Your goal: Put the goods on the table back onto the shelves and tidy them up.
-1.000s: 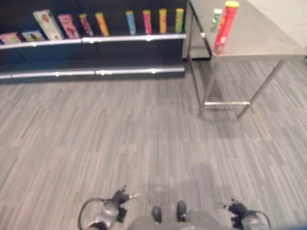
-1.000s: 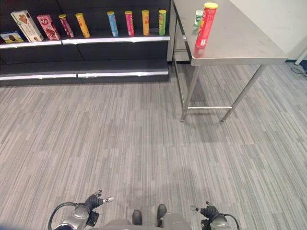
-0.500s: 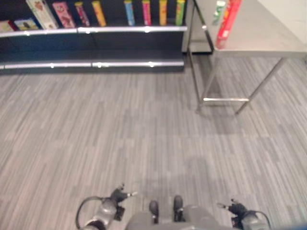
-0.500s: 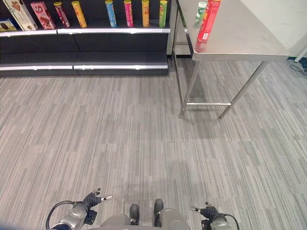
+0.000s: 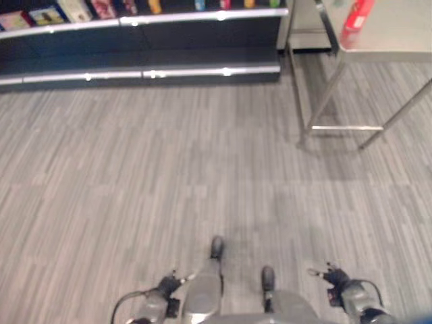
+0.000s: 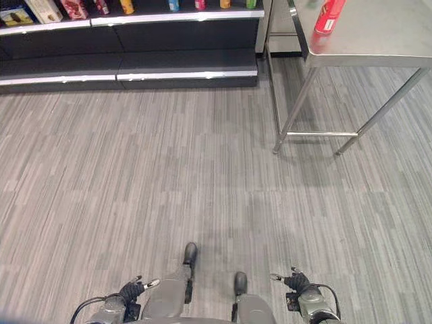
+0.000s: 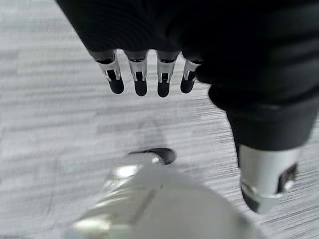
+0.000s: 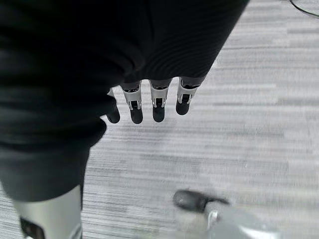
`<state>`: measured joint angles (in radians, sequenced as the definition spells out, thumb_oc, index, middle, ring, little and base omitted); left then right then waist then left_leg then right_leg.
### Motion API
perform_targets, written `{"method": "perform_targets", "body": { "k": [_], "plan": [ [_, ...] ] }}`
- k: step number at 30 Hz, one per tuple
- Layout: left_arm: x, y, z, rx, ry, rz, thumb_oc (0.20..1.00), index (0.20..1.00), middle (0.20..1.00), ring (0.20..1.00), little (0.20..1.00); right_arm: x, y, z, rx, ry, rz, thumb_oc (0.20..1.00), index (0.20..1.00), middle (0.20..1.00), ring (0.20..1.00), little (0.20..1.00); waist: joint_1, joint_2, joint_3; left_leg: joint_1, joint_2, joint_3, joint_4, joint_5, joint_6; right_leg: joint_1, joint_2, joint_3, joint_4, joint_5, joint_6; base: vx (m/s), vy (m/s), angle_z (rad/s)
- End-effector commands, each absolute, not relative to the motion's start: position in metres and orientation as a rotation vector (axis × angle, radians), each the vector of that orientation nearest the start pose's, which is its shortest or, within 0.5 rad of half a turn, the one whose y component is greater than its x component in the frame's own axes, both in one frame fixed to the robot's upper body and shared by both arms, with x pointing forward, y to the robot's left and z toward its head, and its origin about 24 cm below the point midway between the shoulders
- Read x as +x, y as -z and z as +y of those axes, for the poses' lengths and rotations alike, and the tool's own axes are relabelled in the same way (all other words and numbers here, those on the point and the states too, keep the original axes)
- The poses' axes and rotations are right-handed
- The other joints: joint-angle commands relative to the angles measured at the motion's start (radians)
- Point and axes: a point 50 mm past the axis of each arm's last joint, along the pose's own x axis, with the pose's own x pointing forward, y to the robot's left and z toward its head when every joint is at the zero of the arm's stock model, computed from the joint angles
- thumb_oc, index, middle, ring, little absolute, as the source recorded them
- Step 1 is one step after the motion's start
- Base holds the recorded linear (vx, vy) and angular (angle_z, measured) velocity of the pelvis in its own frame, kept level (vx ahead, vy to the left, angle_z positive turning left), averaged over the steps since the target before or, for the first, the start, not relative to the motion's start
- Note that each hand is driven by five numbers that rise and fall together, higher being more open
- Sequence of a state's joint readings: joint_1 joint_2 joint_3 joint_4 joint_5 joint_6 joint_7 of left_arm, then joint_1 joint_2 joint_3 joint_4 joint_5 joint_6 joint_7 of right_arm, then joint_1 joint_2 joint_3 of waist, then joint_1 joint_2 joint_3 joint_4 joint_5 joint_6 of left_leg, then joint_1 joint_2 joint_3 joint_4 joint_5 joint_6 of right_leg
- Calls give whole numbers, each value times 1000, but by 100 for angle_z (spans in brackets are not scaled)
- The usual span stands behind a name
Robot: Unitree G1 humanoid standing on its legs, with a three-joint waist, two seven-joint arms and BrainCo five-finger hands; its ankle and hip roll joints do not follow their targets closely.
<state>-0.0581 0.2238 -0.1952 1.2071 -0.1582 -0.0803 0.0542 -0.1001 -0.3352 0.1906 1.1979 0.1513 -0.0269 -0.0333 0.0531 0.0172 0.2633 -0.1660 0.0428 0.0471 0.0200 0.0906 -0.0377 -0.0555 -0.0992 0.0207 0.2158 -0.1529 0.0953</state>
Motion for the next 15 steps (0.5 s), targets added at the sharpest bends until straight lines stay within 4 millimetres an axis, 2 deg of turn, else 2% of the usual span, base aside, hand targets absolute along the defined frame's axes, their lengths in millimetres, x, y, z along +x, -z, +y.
{"method": "perform_targets", "body": {
  "k": [1,3,4,6,7,8,10,11,12,14,15],
  "plan": [
    [135,142,247,259,-146,1003,1000,1000,1000,1000,1000,146,133,-263,-295,134,1015,1000,1000,1000,1000,1000,-16,-49,-36,-54,-28,-13,118,-109,-35,41,-148,62,275,282,98,335,161,-5],
    [146,136,250,261,-158,963,1000,1000,1000,1000,1000,150,132,-261,-279,143,998,1000,1000,1000,1000,1000,-22,-40,-31,-26,-21,2,130,-147,-18,3,-179,36,287,304,86,409,123,1],
    [151,133,250,258,-157,939,1000,1000,1000,1000,1000,150,131,-262,-270,157,992,1000,1000,1000,1000,1000,-42,-38,-33,25,-31,9,126,-184,-12,-42,-173,-14,211,229,80,365,87,-22],
    [151,133,250,258,-157,939,1000,1000,1000,1000,1000,150,131,-262,-270,157,992,1000,1000,1000,1000,1000,-43,-38,-34,24,-30,8,125,-183,-12,-43,-172,-15,210,230,80,254,57,-30],
    [154,133,248,258,-146,933,1000,1000,1000,1000,1000,147,132,-263,-254,170,1000,1000,1000,1000,1000,1000,-67,-33,-36,59,-38,7,129,-218,-4,-101,-110,-54,138,113,88,374,54,-11],
    [155,133,247,255,-146,932,1000,1000,1000,1000,1000,146,133,-262,-243,177,1008,1000,1000,1000,1000,1000,-85,-38,-25,95,-47,0,133,-243,-2,-129,-64,-54,97,89,92,511,60,-13],
    [156,133,245,251,-138,934,1000,1000,1000,1000,1000,140,136,-262,-232,187,1030,1000,1000,1000,1000,1000,-110,-48,-21,162,-73,-23,115,-277,5,-164,13,-49,-11,93,107,348,19,-19],
    [156,133,245,251,-138,934,1000,1000,1000,1000,1000,140,136,-262,-232,187,1030,1000,1000,1000,1000,1000,-110,-48,-20,163,-73,-24,115,-277,5,-163,14,-49,-11,93,107,459,13,26],
    [159,134,241,248,-123,936,1000,1000,1000,1000,1000,129,140,-264,-227,202,1065,1000,1000,1000,1000,1000,-133,-59,-25,219,-103,-61,103,-308,11,-208,78,-61,-103,119,111,491,-17,42],
    [159,135,237,243,-109,944,1000,1000,1000,1000,1000,117,144,-266,-229,213,1104,1000,1000,1000,1000,1000,-154,-61,-27,279,-116,-108,100,-330,11,-221,118,-88,-160,147,107,523,-46,51],
    [159,135,237,242,-109,944,1000,1000,1000,1000,1000,117,144,-266,-229,213,1104,1000,1000,1000,1000,1000,-154,-61,-27,280,-116,-108,100,-330,11,-220,118,-89,-160,147,107,561,-117,96]
  ]
}}
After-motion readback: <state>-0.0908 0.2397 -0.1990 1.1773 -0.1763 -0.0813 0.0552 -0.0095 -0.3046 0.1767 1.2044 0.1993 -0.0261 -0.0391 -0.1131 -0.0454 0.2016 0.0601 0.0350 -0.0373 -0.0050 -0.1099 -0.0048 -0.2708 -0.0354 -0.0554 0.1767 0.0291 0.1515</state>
